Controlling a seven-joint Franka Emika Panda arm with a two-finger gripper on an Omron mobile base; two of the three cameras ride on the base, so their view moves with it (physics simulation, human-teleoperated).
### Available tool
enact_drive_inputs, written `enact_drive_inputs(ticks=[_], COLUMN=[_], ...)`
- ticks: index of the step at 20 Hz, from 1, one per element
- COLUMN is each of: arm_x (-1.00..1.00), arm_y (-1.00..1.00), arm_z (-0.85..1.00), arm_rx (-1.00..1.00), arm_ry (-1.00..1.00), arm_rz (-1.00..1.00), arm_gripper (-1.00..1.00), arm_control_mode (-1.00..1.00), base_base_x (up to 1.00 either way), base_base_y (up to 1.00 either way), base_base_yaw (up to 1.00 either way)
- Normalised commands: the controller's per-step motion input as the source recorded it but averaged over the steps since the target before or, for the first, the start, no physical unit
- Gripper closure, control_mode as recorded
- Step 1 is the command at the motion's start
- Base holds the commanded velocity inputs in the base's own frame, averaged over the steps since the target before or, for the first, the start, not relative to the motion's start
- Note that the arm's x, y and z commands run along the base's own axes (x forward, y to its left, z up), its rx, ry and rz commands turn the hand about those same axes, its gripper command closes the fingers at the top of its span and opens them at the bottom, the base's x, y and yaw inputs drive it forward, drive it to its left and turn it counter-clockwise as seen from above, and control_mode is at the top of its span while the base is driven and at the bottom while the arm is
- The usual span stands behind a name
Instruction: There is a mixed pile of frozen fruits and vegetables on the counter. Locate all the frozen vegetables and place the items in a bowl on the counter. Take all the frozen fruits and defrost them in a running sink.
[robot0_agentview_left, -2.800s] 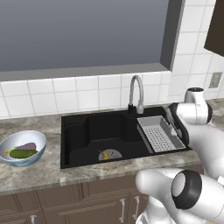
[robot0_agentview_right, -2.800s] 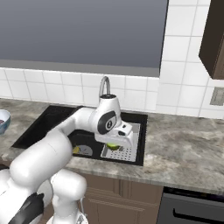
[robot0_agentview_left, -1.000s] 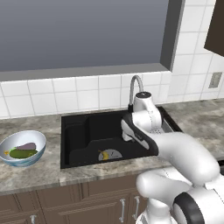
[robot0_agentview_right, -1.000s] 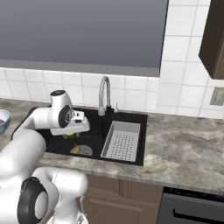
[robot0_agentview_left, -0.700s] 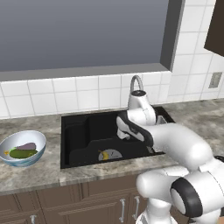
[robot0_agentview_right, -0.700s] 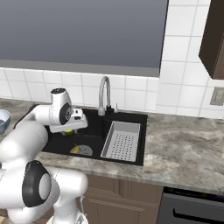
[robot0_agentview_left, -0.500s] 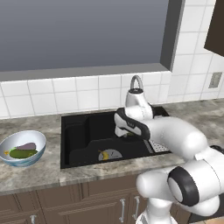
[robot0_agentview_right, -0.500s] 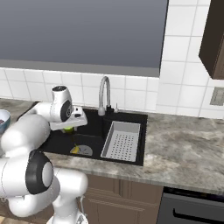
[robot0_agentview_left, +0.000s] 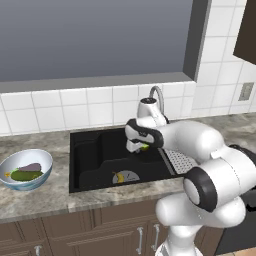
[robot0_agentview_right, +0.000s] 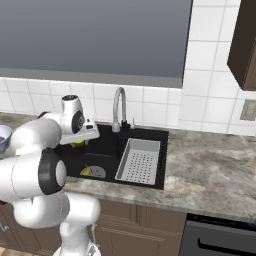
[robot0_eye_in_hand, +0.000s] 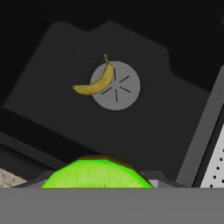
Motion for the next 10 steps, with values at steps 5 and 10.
enact_drive_inputs(ticks=[5, 10], arm_x=[0.2, 0.13], arm_y=[0.11, 0.12], arm_z=[-0.13, -0.1], arm_rx=[0.0, 0.0], arm_ry=[0.0, 0.0], arm_rz=[0.0, 0.0], arm_gripper=[1.0, 1.0], arm_control_mode=[-1.0, -1.0], base_base_x=[0.0, 0.0], base_base_y=[0.0, 0.0], base_base_yaw=[0.0, 0.0])
